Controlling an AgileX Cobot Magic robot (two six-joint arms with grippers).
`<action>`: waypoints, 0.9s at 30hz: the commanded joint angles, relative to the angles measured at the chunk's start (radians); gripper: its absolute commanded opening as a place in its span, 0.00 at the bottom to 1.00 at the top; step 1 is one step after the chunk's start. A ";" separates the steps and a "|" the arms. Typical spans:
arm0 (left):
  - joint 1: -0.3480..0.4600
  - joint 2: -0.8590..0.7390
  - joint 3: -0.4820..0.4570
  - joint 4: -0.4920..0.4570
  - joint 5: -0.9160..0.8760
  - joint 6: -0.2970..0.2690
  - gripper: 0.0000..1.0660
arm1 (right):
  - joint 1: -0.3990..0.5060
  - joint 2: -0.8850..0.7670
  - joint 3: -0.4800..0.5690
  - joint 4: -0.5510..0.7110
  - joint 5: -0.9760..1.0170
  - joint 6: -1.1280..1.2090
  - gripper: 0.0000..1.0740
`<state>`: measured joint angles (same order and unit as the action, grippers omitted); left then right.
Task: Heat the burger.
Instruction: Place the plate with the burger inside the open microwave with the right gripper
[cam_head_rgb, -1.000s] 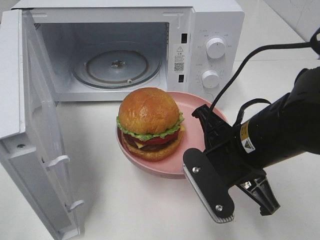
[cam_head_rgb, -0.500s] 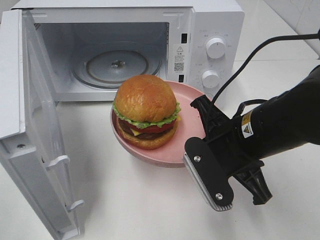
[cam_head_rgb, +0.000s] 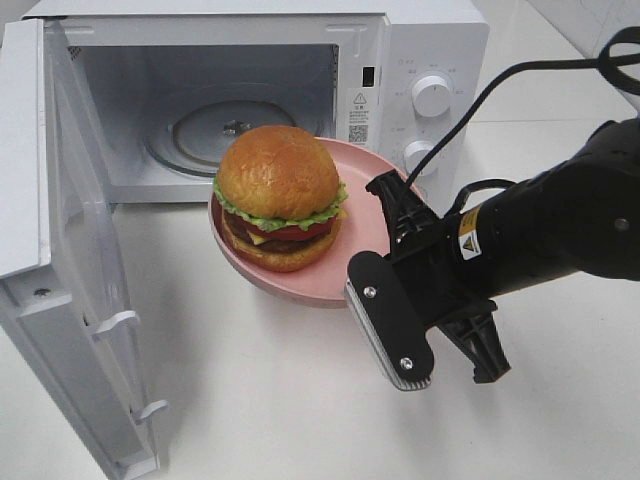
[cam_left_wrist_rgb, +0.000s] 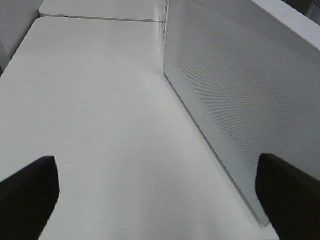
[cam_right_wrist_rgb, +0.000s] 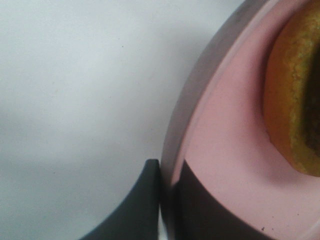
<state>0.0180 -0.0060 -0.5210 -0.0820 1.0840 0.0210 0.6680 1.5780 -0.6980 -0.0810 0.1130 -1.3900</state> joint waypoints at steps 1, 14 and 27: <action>0.000 -0.015 0.002 -0.001 -0.013 0.001 0.94 | -0.001 0.030 -0.070 -0.005 -0.059 0.015 0.00; 0.000 -0.015 0.002 -0.001 -0.013 0.001 0.94 | 0.023 0.143 -0.218 -0.028 -0.059 0.058 0.00; 0.000 -0.015 0.002 -0.001 -0.013 0.001 0.94 | 0.023 0.270 -0.399 -0.029 0.032 0.136 0.00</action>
<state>0.0180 -0.0060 -0.5210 -0.0820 1.0840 0.0210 0.6860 1.8570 -1.0740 -0.1050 0.1920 -1.2650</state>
